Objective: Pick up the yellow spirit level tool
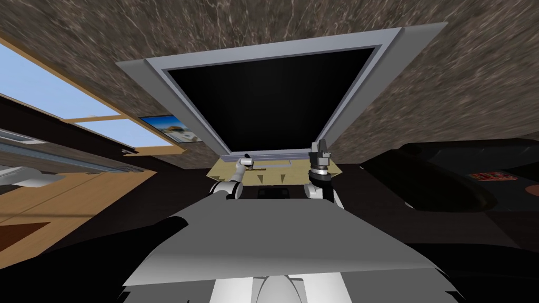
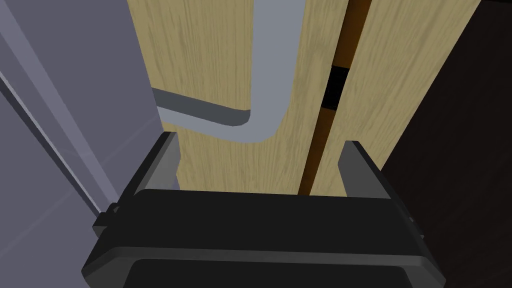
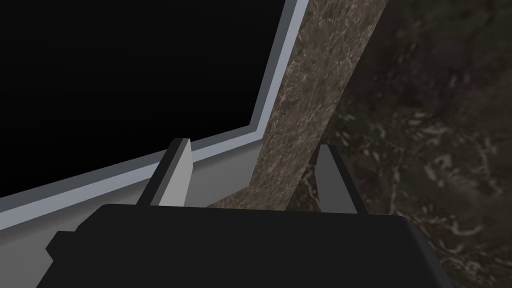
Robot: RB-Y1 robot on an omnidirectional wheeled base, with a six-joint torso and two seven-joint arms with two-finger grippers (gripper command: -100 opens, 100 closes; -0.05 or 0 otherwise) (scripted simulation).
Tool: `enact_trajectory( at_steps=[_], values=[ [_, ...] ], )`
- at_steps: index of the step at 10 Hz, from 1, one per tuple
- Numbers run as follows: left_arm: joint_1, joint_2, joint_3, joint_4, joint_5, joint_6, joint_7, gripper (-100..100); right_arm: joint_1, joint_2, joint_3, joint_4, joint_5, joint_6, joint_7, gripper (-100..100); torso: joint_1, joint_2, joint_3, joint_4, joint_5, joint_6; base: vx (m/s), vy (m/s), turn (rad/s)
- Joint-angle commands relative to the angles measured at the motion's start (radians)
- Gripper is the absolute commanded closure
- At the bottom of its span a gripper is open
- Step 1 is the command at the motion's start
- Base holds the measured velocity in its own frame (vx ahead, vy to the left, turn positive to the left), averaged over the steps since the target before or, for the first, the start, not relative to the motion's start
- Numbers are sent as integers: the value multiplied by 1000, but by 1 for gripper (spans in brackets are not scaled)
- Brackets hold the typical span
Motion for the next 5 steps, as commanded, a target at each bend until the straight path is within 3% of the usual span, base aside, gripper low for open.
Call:
enact_trajectory(
  at_steps=[1, 5],
  values=[
    [-14, -1, 7, 47, 1, 12, -4, -100, 0, 0, 0, 0, 0, 0, 0, 0, 0, 0, 0, 0, 0, 0, 30, 61, -5],
    [-80, -14, 47, 182, 8, 76, -25, -100, 0, 0, 0, 0, 0, 0, 0, 0, 2, 0, 0, 0, 1, 0, 41, 87, -3]
  ],
)
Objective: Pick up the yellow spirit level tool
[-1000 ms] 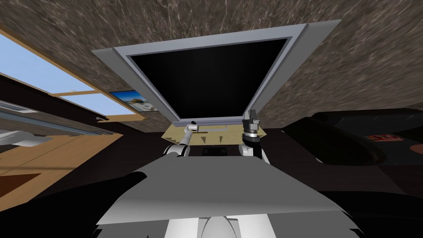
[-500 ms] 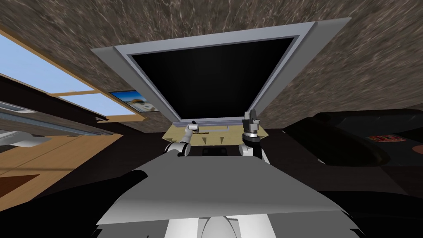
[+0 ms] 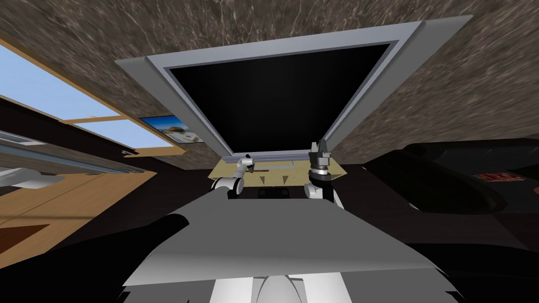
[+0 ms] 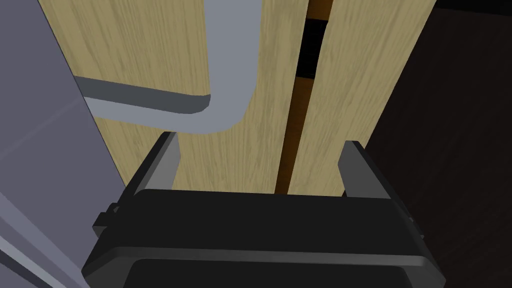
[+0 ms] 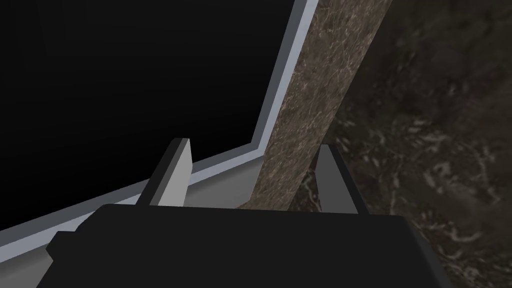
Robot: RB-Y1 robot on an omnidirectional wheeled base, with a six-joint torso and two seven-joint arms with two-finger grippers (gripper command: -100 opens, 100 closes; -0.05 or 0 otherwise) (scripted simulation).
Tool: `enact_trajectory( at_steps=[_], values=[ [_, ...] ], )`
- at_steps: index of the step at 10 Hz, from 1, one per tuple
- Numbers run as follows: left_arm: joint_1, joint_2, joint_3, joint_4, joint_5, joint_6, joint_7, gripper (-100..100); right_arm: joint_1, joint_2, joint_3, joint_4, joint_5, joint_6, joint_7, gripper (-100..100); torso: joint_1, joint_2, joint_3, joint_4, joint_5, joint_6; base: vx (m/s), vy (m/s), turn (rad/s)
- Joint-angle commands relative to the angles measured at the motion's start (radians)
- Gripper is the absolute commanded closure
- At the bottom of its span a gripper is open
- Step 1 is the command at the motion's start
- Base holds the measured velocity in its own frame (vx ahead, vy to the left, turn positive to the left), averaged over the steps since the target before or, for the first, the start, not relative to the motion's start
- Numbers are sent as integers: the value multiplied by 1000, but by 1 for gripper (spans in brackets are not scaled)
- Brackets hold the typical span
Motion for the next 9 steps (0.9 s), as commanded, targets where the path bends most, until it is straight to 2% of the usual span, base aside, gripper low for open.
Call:
enact_trajectory(
  at_steps=[1, 2, 4, 5, 7, 9],
  values=[
    [-15, -9, 17, 32, 1, 44, -10, -100, 0, 0, 0, 0, 0, 0, 0, 0, 0, 0, 0, 0, 0, 0, 42, 95, -3],
    [-15, -9, 17, 32, 1, 44, -10, -100, 0, 0, 0, 0, 0, 0, 0, 0, 1, 0, 0, 0, 0, 0, 36, 68, -6],
    [-45, -18, 39, 95, 5, 70, -21, -100, 0, 0, 0, 0, 0, 0, 0, 0, -1, 0, 0, 0, 0, 0, 42, 75, -1],
    [-45, -18, 39, 95, 5, 70, -21, -100, 0, 0, 0, 0, 0, 0, 0, 0, 0, 0, 0, 0, 0, 0, 24, 66, -4],
    [-73, -30, 61, 155, 8, 94, -33, -100, 0, 0, 0, 0, 0, 0, 0, 0, -2, 1, 1, 0, 0, 0, 30, 72, 0],
    [-79, -33, 67, 169, 8, 99, -37, -100, 0, 0, 0, 0, 0, 0, 0, 0, 0, 0, 0, 0, 0, 0, 31, 66, -5]
  ],
)
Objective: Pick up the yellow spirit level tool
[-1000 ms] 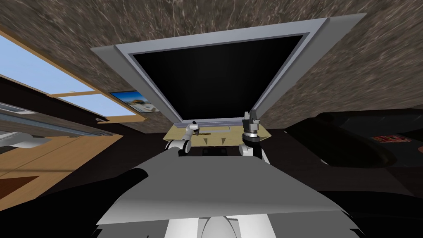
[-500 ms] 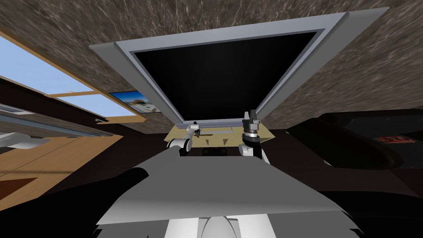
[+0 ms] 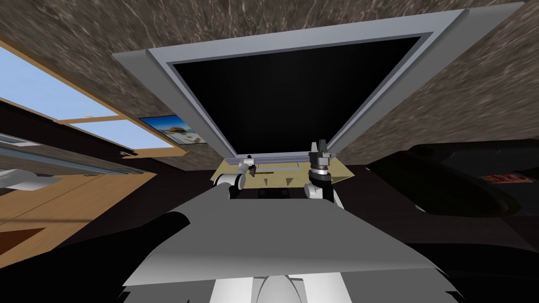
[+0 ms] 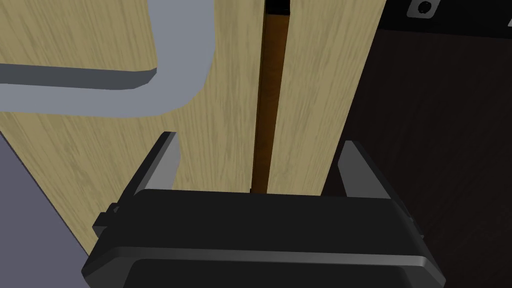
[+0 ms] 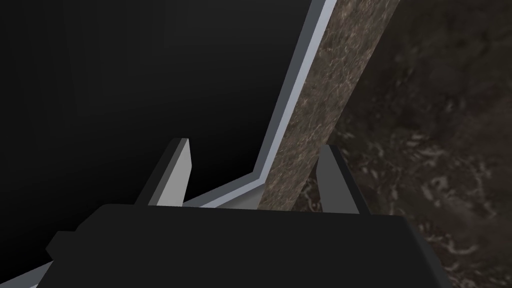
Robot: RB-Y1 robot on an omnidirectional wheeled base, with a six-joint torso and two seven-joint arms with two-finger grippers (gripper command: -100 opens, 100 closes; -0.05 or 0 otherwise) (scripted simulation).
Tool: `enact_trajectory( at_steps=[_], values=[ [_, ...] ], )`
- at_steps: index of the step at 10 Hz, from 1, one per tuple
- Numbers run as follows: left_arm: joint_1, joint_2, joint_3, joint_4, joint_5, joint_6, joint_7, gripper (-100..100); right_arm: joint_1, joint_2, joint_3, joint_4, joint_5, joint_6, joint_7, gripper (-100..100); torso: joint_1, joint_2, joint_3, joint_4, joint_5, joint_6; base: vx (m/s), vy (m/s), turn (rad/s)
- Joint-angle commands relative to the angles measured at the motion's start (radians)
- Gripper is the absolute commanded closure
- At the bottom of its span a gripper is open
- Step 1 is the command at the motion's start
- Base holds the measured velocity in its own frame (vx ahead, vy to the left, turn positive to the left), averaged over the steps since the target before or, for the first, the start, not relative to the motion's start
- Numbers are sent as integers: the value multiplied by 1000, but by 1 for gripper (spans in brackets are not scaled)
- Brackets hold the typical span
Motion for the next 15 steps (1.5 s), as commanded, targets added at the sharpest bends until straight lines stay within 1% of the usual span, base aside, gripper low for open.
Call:
enact_trajectory(
  at_steps=[1, 2, 3, 5, 6, 7, 8, 9, 10, 11, 12, 13, 15],
  values=[
    [0, 0, 0, 0, 0, 0, 0, -100, 0, 0, 0, 0, 0, 0, 0, 0, 0, 0, 0, 0, 0, 0, 9, 22, -1],
    [-1, 0, 1, 2, 0, 1, -1, 0, 0, 0, 0, 0, 0, 0, 0, 0, -2, 1, 0, 0, 0, 0, 0, 0, 0],
    [20, 35, 15, 22, 24, -28, -35, -100, 0, 0, 0, 0, 0, 0, 0, 0, -3, 1, 1, 0, -1, 0, 9, -42, -123],
    [20, 35, 15, 22, 24, -28, -35, -100, 0, 0, 0, 0, 0, 0, 0, 0, -6, 1, 1, 0, -1, 0, 6, -40, -7],
    [40, 69, 29, 42, 47, -58, -68, -100, 0, 0, 0, 0, 0, 0, 0, 0, -6, 2, 1, 0, -1, 0, -9, -53, -41],
    [47, 81, 34, 49, 55, -67, -79, -100, 0, 0, 0, 0, 0, 0, 0, 0, -7, 2, 1, 0, -1, 0, -9, -59, -47],
    [61, 104, 43, 63, 70, -87, -102, -100, 0, 0, 0, 0, 0, 0, 0, 0, -7, 3, 1, 1, -2, 0, -11, -66, -56],
    [61, 104, 43, 63, 70, -87, -102, -100, 0, 0, 0, 0, 0, 0, 0, 0, -8, 3, 2, 1, -2, 0, -1, -49, -13],
    [61, 104, 43, 50, 70, -87, -102, -100, 0, 0, 0, 0, 0, 0, 0, 0, -7, 2, 2, 1, -2, 0, 1, -8, 0],
    [61, 104, 43, 63, 70, -87, -102, -100, 0, 0, 0, 0, 0, 0, 0, 0, -5, 2, 1, 1, -1, 0, 0, 0, 0],
    [63, 104, 43, 54, 70, -83, -103, -100, 0, 0, 0, 0, 0, 0, 0, 0, -4, 2, 1, 1, -1, 0, 0, 0, 0],
    [62, 104, 43, 57, 70, -85, -103, 100, 0, 0, 0, 0, 0, 0, 0, 0, -4, 2, 1, 1, -1, 0, 0, 0, 0],
    [61, 104, 43, 56, 70, -86, -103, 100, 0, 0, 0, 0, 0, 0, 0, 0, -4, 3, 1, 0, -1, -1, 0, 0, 0]
  ],
)
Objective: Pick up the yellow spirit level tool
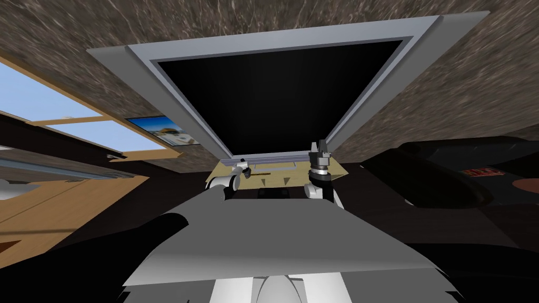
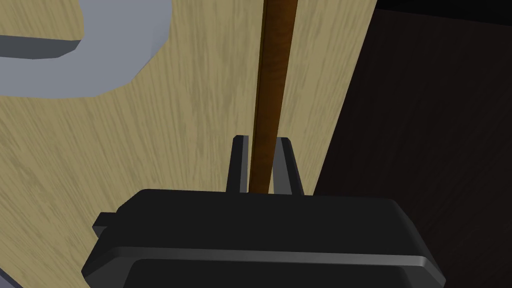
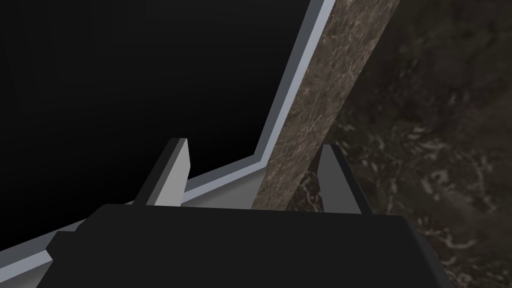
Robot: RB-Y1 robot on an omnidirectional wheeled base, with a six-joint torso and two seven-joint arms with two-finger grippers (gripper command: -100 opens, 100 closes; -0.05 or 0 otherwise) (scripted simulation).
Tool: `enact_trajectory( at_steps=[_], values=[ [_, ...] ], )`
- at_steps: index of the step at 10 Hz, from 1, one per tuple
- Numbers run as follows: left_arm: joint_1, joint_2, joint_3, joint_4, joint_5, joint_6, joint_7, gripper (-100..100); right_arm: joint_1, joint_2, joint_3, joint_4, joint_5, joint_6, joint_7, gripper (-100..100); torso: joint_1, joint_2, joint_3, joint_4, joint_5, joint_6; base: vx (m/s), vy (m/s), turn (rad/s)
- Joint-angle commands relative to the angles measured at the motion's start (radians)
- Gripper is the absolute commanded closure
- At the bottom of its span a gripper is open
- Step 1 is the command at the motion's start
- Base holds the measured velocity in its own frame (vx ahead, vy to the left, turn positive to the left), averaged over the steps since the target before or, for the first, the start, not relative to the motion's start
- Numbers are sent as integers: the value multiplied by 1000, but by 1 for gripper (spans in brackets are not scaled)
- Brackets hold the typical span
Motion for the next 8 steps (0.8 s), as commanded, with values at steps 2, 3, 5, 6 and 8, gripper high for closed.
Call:
enact_trajectory(
  at_steps=[2, 3, 5, 6, 8],
  values=[
    [0, 0, 0, 0, 0, 0, 0, 100, 0, 0, 0, 0, 0, 0, 0, 0, 0, 0, 0, 0, 0, 0, 0, 0, 0],
    [0, 0, 0, 0, 0, 0, 0, 0, 0, 0, 0, 0, 0, 0, 0, 0, 0, 0, 0, 0, 0, 0, 0, 0, 0],
    [-28, -46, -19, -21, -31, 37, 46, 100, 0, 0, 0, 0, 0, 0, 0, 0, 0, -1, -1, 0, 1, 2, 3, 11, -9],
    [-28, -46, -19, -56, -31, 37, 46, 100, 0, 0, 0, 0, 0, 0, 0, 0, -1, 0, 0, 0, 0, 1, 3, 4, 13],
    [-28, -46, -19, -21, -31, 37, 46, 100, 0, 0, 0, 0, 0, 0, 0, 0, 0, 0, 0, -1, 0, 1, 0, 0, 0]
  ],
)
